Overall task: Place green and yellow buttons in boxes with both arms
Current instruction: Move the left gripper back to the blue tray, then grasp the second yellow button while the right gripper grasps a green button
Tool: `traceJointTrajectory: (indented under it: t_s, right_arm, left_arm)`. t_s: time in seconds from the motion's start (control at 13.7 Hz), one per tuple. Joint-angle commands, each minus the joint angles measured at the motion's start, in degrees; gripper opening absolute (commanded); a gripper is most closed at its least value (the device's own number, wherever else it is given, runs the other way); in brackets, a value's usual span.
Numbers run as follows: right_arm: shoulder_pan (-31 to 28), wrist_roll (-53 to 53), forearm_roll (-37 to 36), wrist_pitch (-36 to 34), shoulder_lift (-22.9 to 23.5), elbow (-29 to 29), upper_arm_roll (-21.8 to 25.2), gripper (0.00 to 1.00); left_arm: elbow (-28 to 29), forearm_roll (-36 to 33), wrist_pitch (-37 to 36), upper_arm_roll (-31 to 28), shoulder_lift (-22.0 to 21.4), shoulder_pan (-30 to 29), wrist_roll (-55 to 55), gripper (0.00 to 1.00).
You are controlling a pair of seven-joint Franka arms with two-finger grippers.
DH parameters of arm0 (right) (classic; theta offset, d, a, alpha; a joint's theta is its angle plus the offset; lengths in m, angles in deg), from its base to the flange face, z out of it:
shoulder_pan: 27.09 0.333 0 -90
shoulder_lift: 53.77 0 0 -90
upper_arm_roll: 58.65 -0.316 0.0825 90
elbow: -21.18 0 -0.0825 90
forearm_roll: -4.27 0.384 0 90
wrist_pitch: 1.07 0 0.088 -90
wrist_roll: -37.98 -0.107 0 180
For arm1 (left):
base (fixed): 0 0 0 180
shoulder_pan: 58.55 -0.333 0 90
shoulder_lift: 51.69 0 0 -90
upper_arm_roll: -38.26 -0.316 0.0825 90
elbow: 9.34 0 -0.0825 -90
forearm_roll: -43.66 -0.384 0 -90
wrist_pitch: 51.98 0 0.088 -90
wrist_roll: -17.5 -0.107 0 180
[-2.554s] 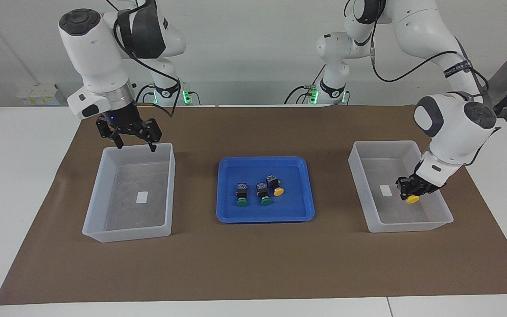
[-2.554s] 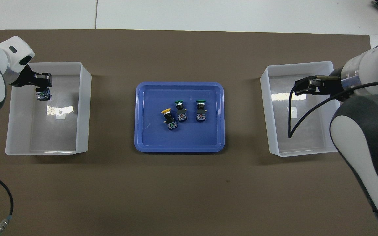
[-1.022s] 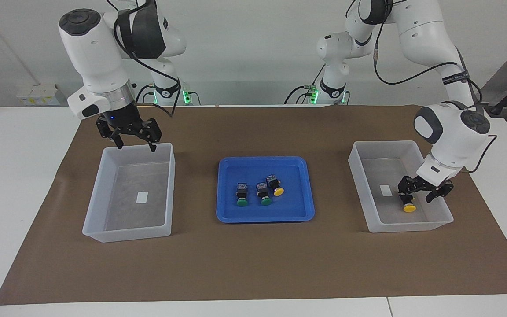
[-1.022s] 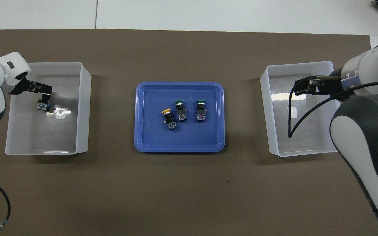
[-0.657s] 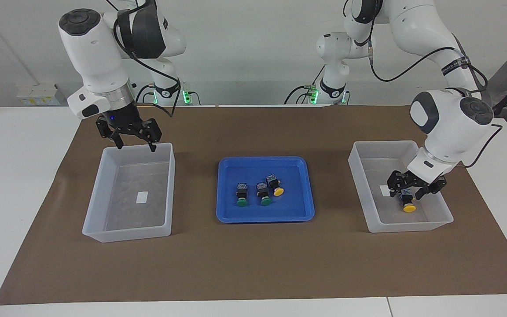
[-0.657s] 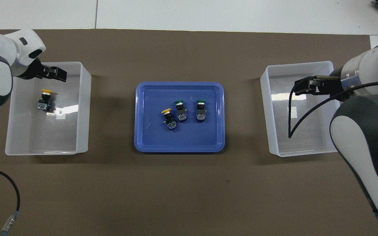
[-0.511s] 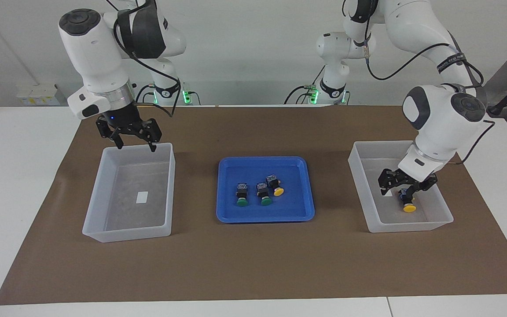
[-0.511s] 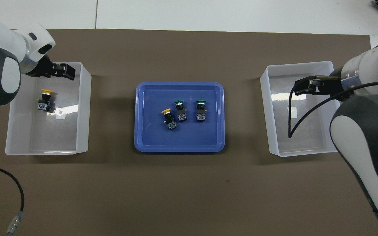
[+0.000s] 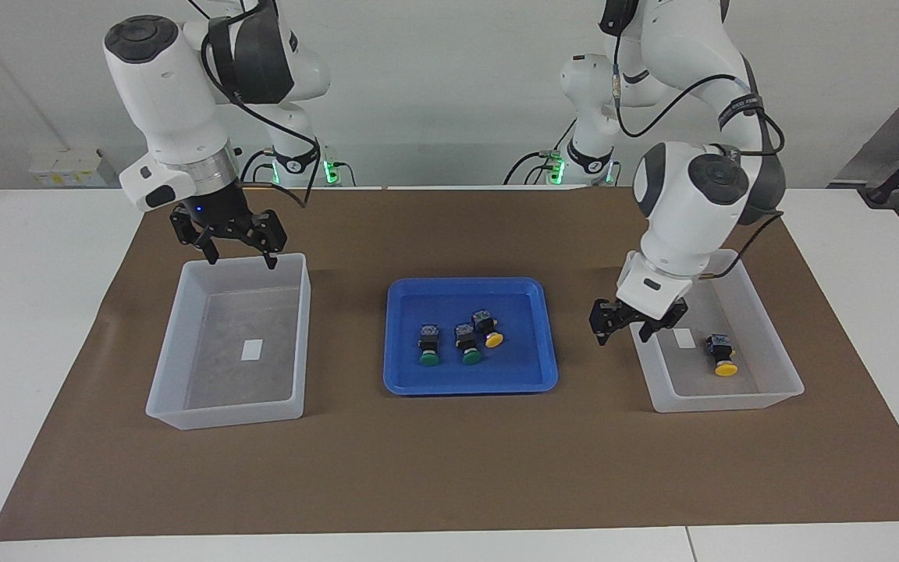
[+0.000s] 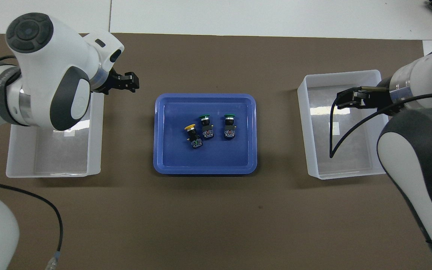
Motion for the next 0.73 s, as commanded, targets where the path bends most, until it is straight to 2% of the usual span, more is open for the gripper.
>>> traceJointTrajectory:
  t_s: [0.0,0.29,0.66]
  right_arm:
    - [-0.52,-0.44,1.37,-0.24,-0.92,0.91,-0.37,1.0]
    - [-1.93,-0.36,1.37,-0.24,-0.92,0.91,-0.37,1.0]
    - [0.62,-0.71,1.29,3.08,-0.04,1.09,-0.46,1.0]
  left_arm:
    - [5.14,0.28,6.46,-0.82,-1.15,4.05,6.38,0.78]
    - [10.67,0.28,13.92,-0.91,-0.81,8.36,14.89,0.76]
    - [16.57,0.19,22.12,-0.91,-0.28,11.62,20.11,0.76]
